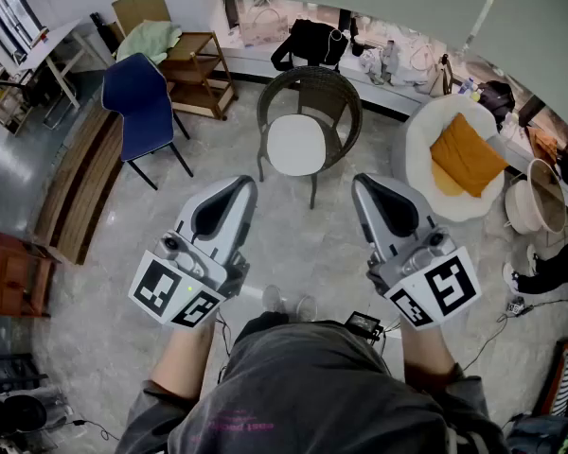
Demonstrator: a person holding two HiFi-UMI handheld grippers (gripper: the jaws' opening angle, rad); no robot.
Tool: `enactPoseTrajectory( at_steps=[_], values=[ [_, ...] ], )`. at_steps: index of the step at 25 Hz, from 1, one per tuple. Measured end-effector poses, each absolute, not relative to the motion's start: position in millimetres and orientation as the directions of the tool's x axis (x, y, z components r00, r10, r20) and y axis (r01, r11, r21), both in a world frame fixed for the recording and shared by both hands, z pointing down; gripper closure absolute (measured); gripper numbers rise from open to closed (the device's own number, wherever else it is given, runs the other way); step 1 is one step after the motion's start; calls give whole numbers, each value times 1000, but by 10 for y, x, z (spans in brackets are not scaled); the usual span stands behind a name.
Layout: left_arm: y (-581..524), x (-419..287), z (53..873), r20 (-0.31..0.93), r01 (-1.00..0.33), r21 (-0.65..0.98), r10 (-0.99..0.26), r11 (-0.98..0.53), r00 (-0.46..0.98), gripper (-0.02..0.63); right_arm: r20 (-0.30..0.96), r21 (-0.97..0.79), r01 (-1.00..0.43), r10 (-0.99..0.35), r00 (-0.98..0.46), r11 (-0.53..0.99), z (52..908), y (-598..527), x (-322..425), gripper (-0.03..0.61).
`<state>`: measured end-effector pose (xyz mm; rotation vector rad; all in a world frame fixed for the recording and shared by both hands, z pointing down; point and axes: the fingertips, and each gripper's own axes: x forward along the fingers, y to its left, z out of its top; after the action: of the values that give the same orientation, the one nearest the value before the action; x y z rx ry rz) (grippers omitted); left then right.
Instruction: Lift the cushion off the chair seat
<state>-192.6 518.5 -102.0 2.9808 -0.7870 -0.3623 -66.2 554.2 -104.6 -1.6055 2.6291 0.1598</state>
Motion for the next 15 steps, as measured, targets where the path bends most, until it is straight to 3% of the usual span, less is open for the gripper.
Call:
enactPoseTrajectory(
  at_steps=[15],
  values=[
    [5131,-1792,-996,-209,-492,90,-499,-866,841,601,-95,40,-894,-889,-449,447,-972,5471,-492,565]
  ],
)
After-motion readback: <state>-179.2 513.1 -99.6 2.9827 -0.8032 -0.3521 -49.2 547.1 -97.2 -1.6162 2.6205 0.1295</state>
